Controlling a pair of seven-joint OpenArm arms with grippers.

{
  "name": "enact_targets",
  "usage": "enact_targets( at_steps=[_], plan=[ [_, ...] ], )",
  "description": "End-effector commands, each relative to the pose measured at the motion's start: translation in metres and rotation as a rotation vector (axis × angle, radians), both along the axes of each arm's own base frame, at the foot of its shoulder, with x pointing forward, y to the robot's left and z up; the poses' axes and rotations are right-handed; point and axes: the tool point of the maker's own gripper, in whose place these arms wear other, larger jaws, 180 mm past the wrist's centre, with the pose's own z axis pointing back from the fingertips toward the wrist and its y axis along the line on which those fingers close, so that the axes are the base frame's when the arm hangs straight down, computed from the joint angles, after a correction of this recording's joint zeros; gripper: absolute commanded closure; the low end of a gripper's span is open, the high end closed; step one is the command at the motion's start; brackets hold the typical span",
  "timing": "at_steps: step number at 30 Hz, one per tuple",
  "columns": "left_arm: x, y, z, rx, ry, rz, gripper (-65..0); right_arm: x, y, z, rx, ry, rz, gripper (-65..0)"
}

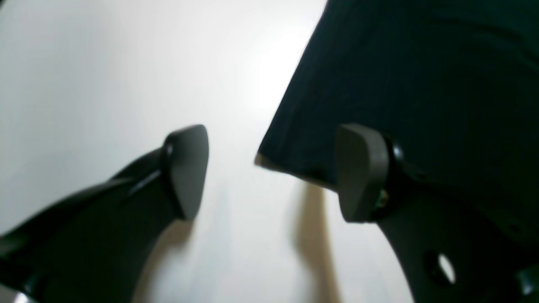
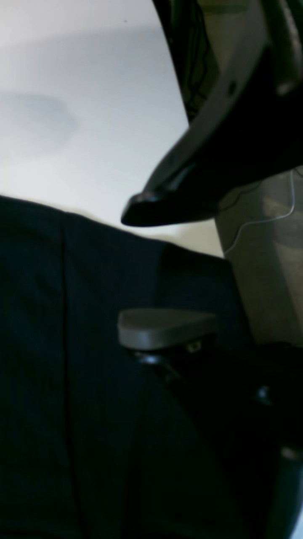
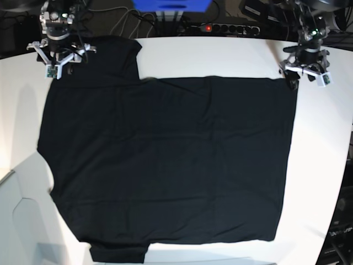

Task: Fold the T-shirt properly
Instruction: 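Move both grippers down to the shirt's shoulder corners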

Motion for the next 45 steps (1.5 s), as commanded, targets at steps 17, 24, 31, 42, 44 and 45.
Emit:
enact_targets(
  at_steps=[17, 24, 31, 42, 44, 45],
  plan=[
    [0.001, -0.004, -0.019, -0.030, 0.022, -0.011, -22.3, -0.001, -0.022, 0.011, -0.054, -0.023, -0.030, -29.1],
    [0.002, -0.004, -0.017, -0.028, 0.017, -0.014, 0.0, -0.004, -0.030, 0.013, -0.071, -0.021, -0.044, -29.4],
    [0.002, -0.012, 0.004, -0.003, -0.016, -0.051, 0.0, -0.005, -0.005, 0.004, -0.016, 0.036, 0.158, -29.6],
    [-0.005, -0.019, 0.012, 0.007, -0.013, -0.079, 0.0, -0.012, -0.047, -0.021, -0.019, 0.107, 0.020, -38.0],
    [-0.009, -0.019, 0.011, 0.007, -0.003, -0.079, 0.0, -0.013, -0.046, -0.022, -0.016, 0.114, 0.022, -38.1],
    [-0.010, -0.019, 0.011, 0.007, -0.002, -0.079, 0.0, -0.013, -0.045, -0.023, -0.016, 0.116, 0.026, -38.1]
  ],
)
